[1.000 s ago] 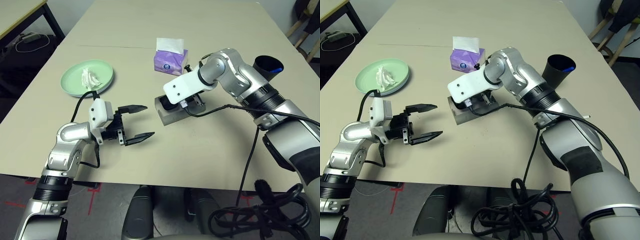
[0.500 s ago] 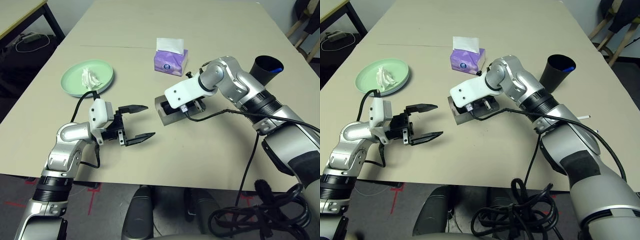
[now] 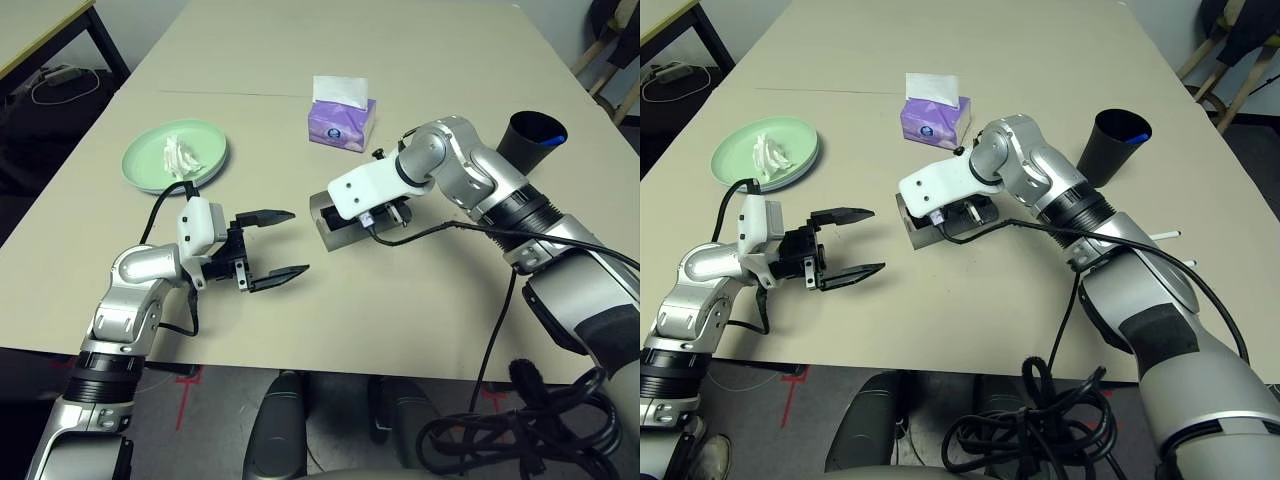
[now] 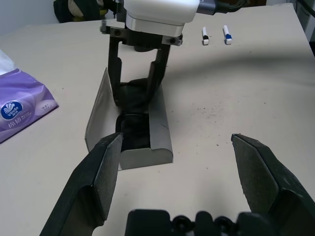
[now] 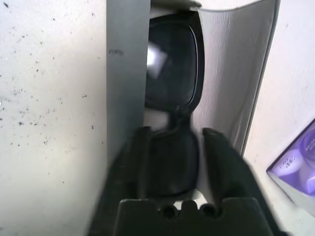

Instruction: Organize and tidy the items on the table.

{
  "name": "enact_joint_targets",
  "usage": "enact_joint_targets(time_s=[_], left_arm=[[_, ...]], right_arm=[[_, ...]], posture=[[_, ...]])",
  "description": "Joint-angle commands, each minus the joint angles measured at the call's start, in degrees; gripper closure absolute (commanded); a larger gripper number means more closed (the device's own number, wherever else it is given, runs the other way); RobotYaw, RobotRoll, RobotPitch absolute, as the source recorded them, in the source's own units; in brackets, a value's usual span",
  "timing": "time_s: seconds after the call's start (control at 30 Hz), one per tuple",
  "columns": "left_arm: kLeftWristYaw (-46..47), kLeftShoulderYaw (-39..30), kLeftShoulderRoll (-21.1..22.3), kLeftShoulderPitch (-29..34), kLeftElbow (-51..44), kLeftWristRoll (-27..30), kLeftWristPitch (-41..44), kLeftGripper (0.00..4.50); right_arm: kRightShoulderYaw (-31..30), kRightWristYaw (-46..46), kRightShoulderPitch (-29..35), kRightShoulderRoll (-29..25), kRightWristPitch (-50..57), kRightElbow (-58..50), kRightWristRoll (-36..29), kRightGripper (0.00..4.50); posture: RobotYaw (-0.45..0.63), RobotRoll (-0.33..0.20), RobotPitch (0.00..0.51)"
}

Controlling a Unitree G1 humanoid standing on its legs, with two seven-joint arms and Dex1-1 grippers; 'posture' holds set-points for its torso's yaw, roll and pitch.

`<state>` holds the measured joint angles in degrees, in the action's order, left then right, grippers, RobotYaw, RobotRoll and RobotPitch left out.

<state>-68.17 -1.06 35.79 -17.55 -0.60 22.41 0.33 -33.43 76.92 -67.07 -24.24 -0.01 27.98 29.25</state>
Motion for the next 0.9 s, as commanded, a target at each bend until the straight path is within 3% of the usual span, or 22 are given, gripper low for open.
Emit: enact_joint_targets(time_s=[0.03,0.1,0.33,0.47,0.53,0.73,0.9], left_arm=[[-1.23,0.89,0.23,-0.87,1.94,-0.50,-1.10,0.00],[-1.69,1.19,0.10,-1.86,3.24,-0.72,-1.52,0.00],[-2.01,0.88,-0.16,-4.08,7.61,-0.86,-3.31,0.00],[-1.49,0.82,-0.67,-5.60,9.87,-1.05,-3.48,0.00],[-1.97,0.67,-0.50,-5.90,10.89,-1.06,-3.82,0.00],[-1.85,0.33,-0.77,-6.64,13.61,-1.29,-4.30,0.00],[0.32,-0.44,-2.03,-7.68,16.46,-2.02,-6.08,0.00]], right_arm=[[1.30,1.08,0.58,-1.61,1.76,-2.97,-0.98,0.77],[3.18,1.42,1.41,-3.47,4.46,-5.71,-1.82,0.04],[12.86,2.82,7.30,-5.10,24.94,-17.96,-11.11,0.04],[26.02,-1.88,19.69,-2.95,34.51,-24.96,-23.95,0.04],[28.65,-4.66,23.78,-2.40,37.65,-27.15,-26.88,0.04],[34.59,-13.02,33.09,-0.49,36.11,-27.16,-34.19,0.04],[42.14,-18.55,38.47,2.16,24.01,-22.28,-40.56,0.04]], posture=[[0.14,0.000,0.129],[0.13,0.000,0.124],[0.07,0.000,0.118],[0.03,0.000,0.120],[0.03,0.000,0.121],[0.04,0.000,0.123],[0.05,0.000,0.125]])
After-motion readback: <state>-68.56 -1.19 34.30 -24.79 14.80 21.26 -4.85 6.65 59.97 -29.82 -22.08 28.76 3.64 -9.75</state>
